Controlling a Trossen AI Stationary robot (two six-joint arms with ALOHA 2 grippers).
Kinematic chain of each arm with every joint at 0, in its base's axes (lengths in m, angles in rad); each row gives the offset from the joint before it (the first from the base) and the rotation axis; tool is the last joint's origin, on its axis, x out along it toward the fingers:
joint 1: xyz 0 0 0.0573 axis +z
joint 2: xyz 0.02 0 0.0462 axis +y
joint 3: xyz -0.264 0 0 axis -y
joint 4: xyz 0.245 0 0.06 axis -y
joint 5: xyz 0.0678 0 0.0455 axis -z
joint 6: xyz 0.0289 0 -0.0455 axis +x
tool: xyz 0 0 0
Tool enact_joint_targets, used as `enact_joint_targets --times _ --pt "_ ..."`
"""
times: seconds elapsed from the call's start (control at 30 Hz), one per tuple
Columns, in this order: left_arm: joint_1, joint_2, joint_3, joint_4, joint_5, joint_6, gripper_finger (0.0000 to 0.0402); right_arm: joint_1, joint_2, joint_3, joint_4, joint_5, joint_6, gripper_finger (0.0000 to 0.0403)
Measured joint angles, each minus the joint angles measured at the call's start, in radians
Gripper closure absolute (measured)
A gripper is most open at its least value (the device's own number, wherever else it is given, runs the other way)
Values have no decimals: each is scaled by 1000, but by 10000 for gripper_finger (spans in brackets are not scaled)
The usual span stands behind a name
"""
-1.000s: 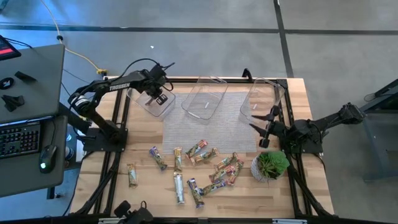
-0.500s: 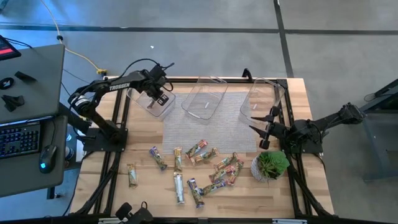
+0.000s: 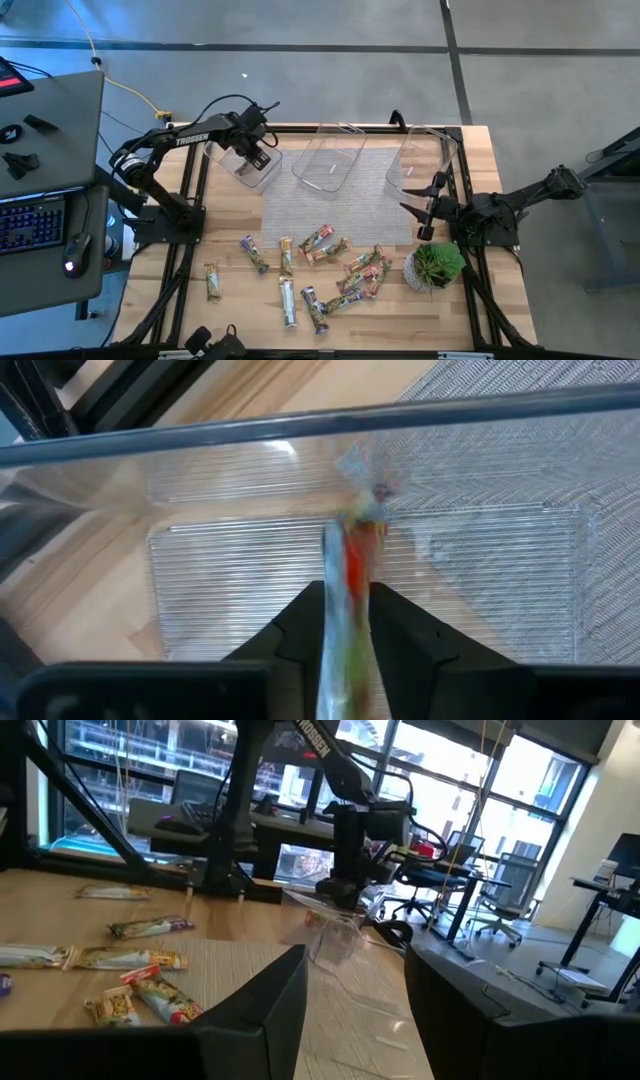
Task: Pick and place Granola Bars by type
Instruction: Put the red granola bar into the left transparent bin
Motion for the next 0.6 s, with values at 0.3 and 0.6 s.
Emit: enact_joint_targets --times 0.3,0.6 --pt "0 0 9 -9 12 4 223 0 0 0 -6 0 -2 249" --pt "0 -38 307 -422 80 0 213 0 17 0 96 -75 -42 249"
